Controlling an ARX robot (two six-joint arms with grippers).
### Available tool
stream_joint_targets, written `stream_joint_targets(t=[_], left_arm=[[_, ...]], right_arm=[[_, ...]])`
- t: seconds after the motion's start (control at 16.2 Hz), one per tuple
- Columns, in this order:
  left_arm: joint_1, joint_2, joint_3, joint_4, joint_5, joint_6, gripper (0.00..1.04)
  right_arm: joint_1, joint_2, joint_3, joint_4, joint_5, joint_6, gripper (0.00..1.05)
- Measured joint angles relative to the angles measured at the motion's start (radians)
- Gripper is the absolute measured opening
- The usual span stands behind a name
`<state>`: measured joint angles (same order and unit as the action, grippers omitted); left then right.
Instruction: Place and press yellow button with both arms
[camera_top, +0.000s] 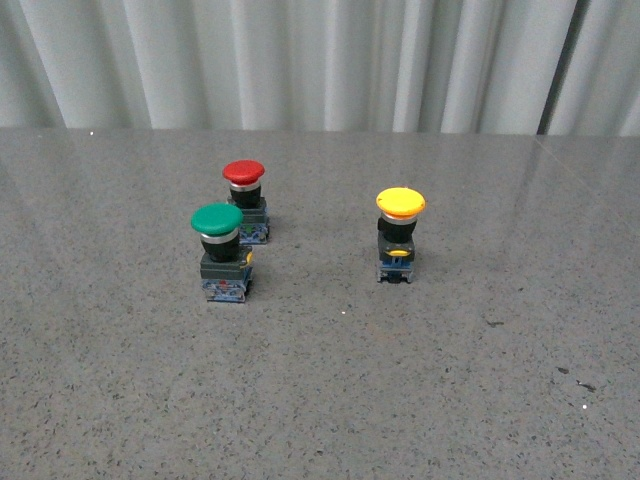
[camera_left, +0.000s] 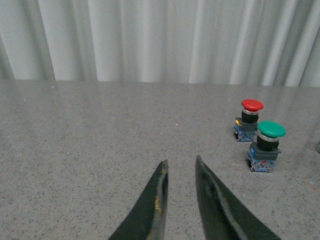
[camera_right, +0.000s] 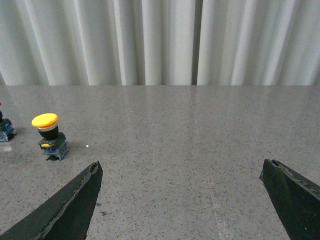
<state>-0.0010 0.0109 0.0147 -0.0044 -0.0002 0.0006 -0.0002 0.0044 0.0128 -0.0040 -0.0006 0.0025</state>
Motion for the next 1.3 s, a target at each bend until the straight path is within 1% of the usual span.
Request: stream_joint_targets(t=[0.06,0.19,0.25,0.31,0.37,0.43,0.49,0.56,0.62,0.68,0.8,0.93,1.05,1.17,1.3], left_arm=[[0.0,0.0,0.0,0.0,0.0,0.0,0.34],[0.0,0.0,0.0,0.0,0.0,0.0,0.56],[0.0,0.0,0.0,0.0,0.0,0.0,0.68],[0.0,0.0,0.0,0.0,0.0,0.0,0.79],[0.0,0.0,0.0,0.0,0.0,0.0,0.85],[0.0,0.0,0.0,0.0,0.0,0.0,0.95],[0.0,0.0,0.0,0.0,0.0,0.0,0.99],[0.0,0.0,0.0,0.001,-0.001,0.0,0.98],[0.0,0.0,0.0,0.0,0.0,0.0,0.98],[0.0,0.0,0.0,0.0,0.0,0.0,0.98],[0.0,0.0,0.0,0.001,0.0,0.0,0.98],[0.0,0.0,0.0,0.001,0.0,0.0,0.98],[0.0,0.0,0.0,0.001,0.0,0.0,0.98],[0.0,0.0,0.0,0.0,0.0,0.0,0.98],[0.0,0.0,0.0,0.001,0.0,0.0,0.98]], right_arm=[[0.0,0.0,0.0,0.0,0.0,0.0,0.98],[0.0,0.0,0.0,0.0,0.0,0.0,0.98],[0.0,0.0,0.0,0.0,0.0,0.0,0.98],[0.0,0.0,0.0,0.0,0.0,0.0,0.98],[0.0,0.0,0.0,0.0,0.0,0.0,0.98],[-0.001,0.0,0.0,-0.002,-0.005,0.005,0.98],[-0.069,0.035,0.006,-0.005,-0.162,0.096,0.98],[-0.166,0.141,0.047,0.052,-0.32,0.282,0.98],[-0.167,0.243,0.116,0.145,-0.416,0.438,0.98],[-0.114,0.342,0.192,0.236,-0.43,0.507,0.98],[-0.01,0.529,0.3,0.345,-0.369,0.524,0.98],[0.12,0.739,0.381,0.43,-0.289,0.486,0.98],[0.224,0.925,0.459,0.467,-0.232,0.425,0.98],[0.332,1.182,0.585,0.487,-0.151,0.353,0.98],[0.388,1.365,0.66,0.494,-0.097,0.312,0.98]])
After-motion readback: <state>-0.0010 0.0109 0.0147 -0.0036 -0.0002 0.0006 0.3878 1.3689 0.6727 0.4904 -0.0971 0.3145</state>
